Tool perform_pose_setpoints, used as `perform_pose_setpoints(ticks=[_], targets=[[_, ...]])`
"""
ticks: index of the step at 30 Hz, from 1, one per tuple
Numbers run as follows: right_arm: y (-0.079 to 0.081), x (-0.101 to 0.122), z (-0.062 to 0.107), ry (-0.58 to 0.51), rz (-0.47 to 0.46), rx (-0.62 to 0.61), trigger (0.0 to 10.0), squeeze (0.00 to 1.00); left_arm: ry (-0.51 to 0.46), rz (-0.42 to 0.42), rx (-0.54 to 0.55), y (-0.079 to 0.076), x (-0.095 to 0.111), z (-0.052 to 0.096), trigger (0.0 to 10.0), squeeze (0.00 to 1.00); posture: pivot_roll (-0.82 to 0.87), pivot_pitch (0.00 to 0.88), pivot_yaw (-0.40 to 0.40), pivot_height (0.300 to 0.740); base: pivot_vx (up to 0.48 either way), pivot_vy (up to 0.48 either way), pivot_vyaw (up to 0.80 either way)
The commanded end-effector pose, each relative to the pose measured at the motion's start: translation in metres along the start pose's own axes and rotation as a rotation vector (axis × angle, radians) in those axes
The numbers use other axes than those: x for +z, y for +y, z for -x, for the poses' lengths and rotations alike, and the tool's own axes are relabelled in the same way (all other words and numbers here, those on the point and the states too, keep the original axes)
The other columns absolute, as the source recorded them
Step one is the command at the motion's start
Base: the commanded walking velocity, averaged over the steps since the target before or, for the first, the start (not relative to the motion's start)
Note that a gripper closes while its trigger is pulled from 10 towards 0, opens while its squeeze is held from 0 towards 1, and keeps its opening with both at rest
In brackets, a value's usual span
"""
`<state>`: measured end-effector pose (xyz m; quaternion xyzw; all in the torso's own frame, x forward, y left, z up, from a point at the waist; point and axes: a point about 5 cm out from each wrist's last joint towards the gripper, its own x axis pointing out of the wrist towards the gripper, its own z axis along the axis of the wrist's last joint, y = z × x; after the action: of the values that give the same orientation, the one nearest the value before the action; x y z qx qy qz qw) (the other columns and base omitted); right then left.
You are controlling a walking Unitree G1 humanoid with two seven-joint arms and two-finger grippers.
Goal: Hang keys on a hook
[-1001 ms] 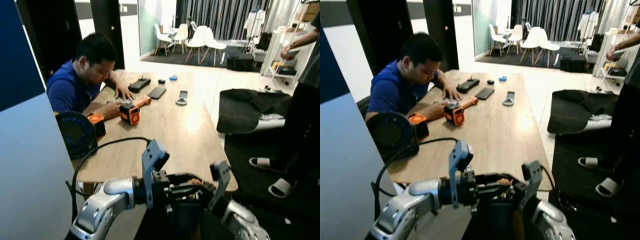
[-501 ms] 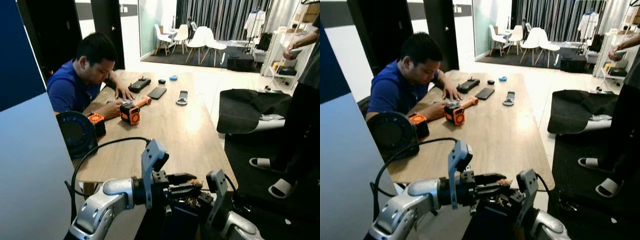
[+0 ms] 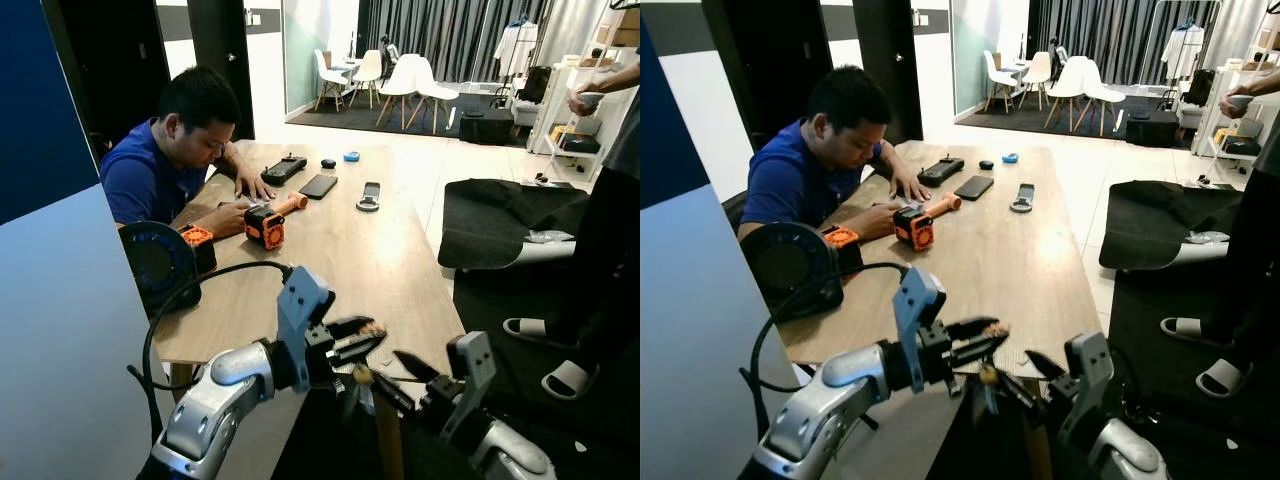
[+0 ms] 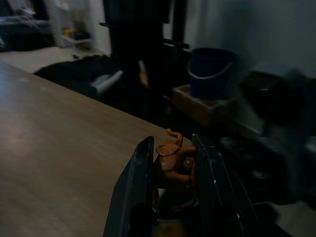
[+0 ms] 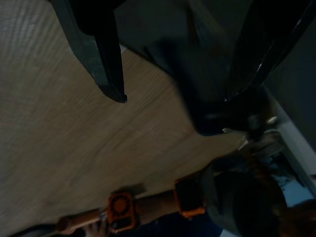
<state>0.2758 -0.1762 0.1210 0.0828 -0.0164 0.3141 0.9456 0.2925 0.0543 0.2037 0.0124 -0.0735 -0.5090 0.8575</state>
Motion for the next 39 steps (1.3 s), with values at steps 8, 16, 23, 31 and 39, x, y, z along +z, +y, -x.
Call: perform_pose_setpoints(ticks=[8,16,23,31,39], targets=[[-0.007,0.007,0.006,-0.027,0.026,-0.058,10.0,0.00,-0.020,-0.017,0.040,0.003,0.001,-0.002,10.0,0.00,0.04,0.063,0.028,0.740,0.000,0.000,0.00],[-0.013,0.014,0.003,-0.045,0.036,-0.085,10.0,0.00,0.001,-0.041,0.113,0.009,-0.004,-0.004,10.0,0.00,0.05,0.066,0.026,0.740,0.000,0.000,0.00],[-0.003,0.013,0.000,-0.036,0.012,-0.022,10.0,0.00,0.014,-0.054,0.148,0.014,-0.005,-0.003,10.0,0.00,0.05,0.066,0.024,0.740,0.000,0.000,0.00],[-0.010,0.015,-0.002,-0.061,0.018,-0.095,10.0,0.00,0.015,-0.048,0.174,0.016,-0.006,-0.006,10.0,0.00,0.04,0.068,0.026,0.740,0.000,0.000,0.00],[-0.013,0.014,-0.009,-0.052,0.012,-0.121,10.0,0.00,0.034,-0.056,0.216,0.020,-0.010,-0.008,10.0,0.00,0.04,0.061,0.025,0.740,0.000,0.000,0.00]])
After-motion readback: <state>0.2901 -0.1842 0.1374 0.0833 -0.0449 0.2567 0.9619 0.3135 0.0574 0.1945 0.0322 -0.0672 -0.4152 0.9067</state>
